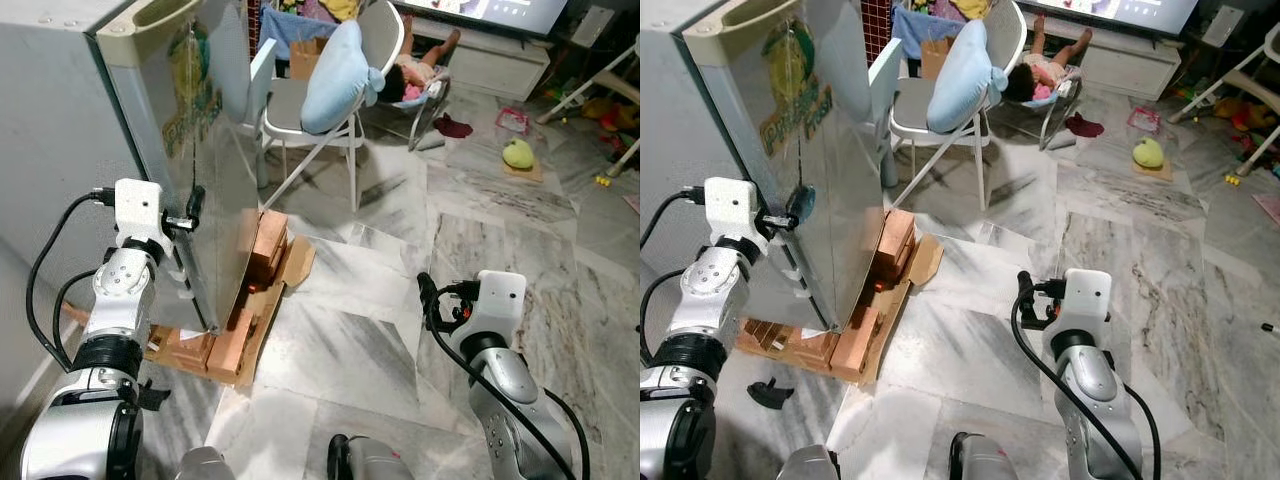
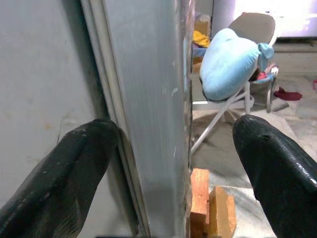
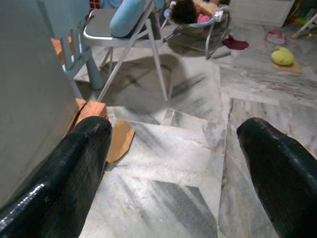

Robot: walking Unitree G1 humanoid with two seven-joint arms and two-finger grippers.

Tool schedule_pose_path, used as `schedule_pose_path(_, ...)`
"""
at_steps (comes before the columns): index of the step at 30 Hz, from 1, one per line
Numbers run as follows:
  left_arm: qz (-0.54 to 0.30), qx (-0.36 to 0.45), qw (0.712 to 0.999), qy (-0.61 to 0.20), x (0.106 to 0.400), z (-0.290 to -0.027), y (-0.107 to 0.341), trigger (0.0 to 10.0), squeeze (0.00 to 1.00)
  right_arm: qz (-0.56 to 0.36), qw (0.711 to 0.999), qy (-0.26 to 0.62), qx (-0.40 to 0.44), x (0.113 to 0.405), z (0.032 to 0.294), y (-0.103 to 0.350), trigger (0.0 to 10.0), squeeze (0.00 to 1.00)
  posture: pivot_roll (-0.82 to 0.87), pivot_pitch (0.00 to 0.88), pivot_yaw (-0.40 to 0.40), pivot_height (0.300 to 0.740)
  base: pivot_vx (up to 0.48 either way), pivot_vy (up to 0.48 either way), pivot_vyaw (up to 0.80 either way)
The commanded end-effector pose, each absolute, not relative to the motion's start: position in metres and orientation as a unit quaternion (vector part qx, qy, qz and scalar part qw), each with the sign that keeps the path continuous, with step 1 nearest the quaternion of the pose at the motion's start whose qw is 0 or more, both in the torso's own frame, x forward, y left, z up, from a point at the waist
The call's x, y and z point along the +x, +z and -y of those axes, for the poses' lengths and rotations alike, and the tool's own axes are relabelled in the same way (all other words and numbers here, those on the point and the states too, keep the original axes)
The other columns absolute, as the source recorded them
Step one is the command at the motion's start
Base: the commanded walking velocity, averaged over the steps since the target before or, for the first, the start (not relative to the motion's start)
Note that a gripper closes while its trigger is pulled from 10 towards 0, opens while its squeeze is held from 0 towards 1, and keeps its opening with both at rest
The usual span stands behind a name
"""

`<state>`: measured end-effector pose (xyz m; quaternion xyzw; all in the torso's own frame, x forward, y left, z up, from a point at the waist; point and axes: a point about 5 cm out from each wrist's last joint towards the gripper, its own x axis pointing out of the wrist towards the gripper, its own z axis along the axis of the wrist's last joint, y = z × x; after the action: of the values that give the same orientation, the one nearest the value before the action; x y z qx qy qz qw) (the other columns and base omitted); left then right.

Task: Restocking fridge

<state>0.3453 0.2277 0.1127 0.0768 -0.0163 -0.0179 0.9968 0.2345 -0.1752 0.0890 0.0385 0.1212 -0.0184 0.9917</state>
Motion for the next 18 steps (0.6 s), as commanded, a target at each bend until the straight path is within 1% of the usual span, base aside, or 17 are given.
schedule_pose_path(1, 0.019, 0.081, 0.996, -0.028, 0.349, -0.222, 0.116, 10.0, 0.00, -0.112, 0.993, -0.018, 0.039, 0.235, 0.177, 0.096, 10.0, 0.00, -0.05, 0.063, -0.090, 0.740, 0.000, 0.000, 0.00)
schedule_pose_path(5, 0.020, 0.078, 0.995, -0.056, 0.354, -0.211, 0.118, 10.0, 0.00, -0.113, 0.993, -0.016, 0.039, 0.236, 0.176, 0.096, 10.0, 0.00, -0.05, 0.062, -0.092, 0.740, 0.000, 0.000, 0.00)
schedule_pose_path(7, 0.021, 0.079, 0.993, -0.084, 0.357, -0.200, 0.120, 10.0, 0.00, -0.113, 0.993, -0.016, 0.039, 0.237, 0.176, 0.096, 10.0, 0.00, -0.05, 0.061, -0.093, 0.740, 0.000, 0.000, 0.00)
schedule_pose_path(8, 0.025, 0.080, 0.991, -0.107, 0.360, -0.190, 0.122, 10.0, 0.00, -0.113, 0.993, -0.016, 0.039, 0.237, 0.176, 0.096, 10.0, 0.00, -0.05, 0.061, -0.093, 0.740, 0.000, 0.000, 0.00)
schedule_pose_path(10, 0.027, 0.081, 0.989, -0.117, 0.361, -0.185, 0.124, 10.0, 0.00, -0.112, 0.993, -0.016, 0.039, 0.237, 0.176, 0.096, 10.0, 0.00, -0.05, 0.061, -0.093, 0.740, 0.000, 0.000, 0.00)
schedule_pose_path(11, 0.033, 0.079, 0.985, -0.149, 0.364, -0.168, 0.127, 10.0, 0.00, -0.113, 0.993, -0.016, 0.039, 0.238, 0.176, 0.096, 10.0, 0.00, -0.04, 0.059, -0.099, 0.740, 0.000, 0.000, 0.00)
schedule_pose_path(12, 0.041, 0.071, 0.977, -0.199, 0.365, -0.144, 0.131, 10.0, 0.00, -0.113, 0.993, -0.015, 0.038, 0.238, 0.176, 0.096, 10.0, 0.00, -0.04, 0.058, -0.101, 0.740, 0.000, 0.000, 0.00)
schedule_pose_path(13, 0.047, 0.065, 0.969, -0.232, 0.365, -0.128, 0.133, 10.0, 0.00, -0.112, 0.993, -0.015, 0.038, 0.238, 0.176, 0.096, 10.0, 0.00, -0.04, 0.057, -0.102, 0.740, 0.000, 0.000, 0.00)
schedule_pose_path(14, 0.061, 0.060, 0.953, -0.292, 0.360, -0.101, 0.139, 10.0, 0.00, -0.105, 0.994, -0.017, 0.041, 0.239, 0.176, 0.098, 10.0, 0.00, -0.04, 0.056, -0.103, 0.740, 0.000, 0.000, 0.00)
schedule_pose_path(15, 0.070, 0.058, 0.940, -0.328, 0.357, -0.085, 0.142, 10.0, 0.00, -0.099, 0.994, -0.019, 0.043, 0.239, 0.176, 0.100, 10.0, 0.00, -0.04, 0.056, -0.103, 0.740, 0.000, 0.000, 0.00)
schedule_pose_path(16, 0.070, 0.058, 0.940, -0.328, 0.357, -0.085, 0.142, 10.0, 0.00, -0.099, 0.994, -0.019, 0.043, 0.239, 0.176, 0.100, 10.0, 0.00, -0.04, 0.056, -0.103, 0.740, 0.000, 0.000, 0.00)
schedule_pose_path(18, 0.095, 0.048, 0.899, -0.425, 0.338, -0.043, 0.151, 10.0, 0.00, -0.081, 0.995, -0.023, 0.046, 0.240, 0.177, 0.106, 10.0, 0.00, -0.04, 0.050, -0.101, 0.740, 0.000, 0.000, 0.00)
